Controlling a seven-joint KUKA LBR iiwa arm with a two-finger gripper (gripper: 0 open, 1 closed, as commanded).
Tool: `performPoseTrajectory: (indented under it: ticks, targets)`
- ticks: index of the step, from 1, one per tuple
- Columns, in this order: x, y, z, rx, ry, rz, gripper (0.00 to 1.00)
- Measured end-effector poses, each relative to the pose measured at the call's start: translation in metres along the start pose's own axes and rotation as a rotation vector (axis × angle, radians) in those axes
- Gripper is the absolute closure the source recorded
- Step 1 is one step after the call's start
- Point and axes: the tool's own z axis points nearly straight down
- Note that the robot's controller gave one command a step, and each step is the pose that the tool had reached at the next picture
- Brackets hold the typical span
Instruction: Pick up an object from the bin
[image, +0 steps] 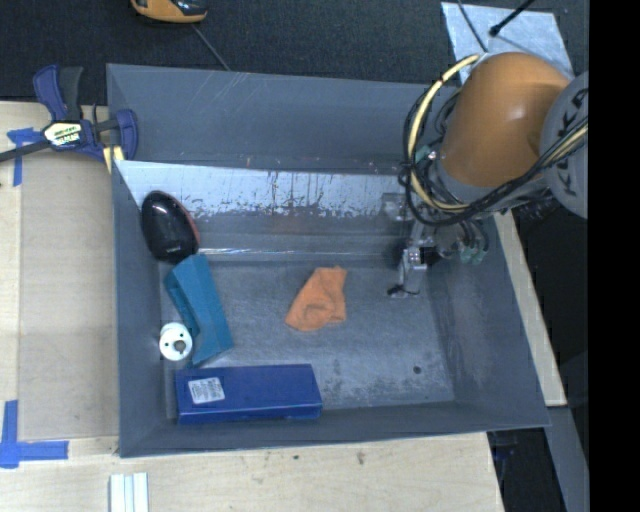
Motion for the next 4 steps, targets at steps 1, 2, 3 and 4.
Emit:
performPoseTrajectory:
  ticks: [1, 2, 3, 4]
  targets:
    - [0.007, 0.021, 0.032, -0.004, 0.016, 0.117, 0.00]
    - [-0.001, 0.022, 0.033, -0.001, 0.003, 0.118, 0.00]
    - [0.028, 0.042, 0.090, -0.002, 0.006, 0.018, 0.00]
    - [0.036, 0.046, 0.123, -0.003, 0.013, 0.036, 0.00]
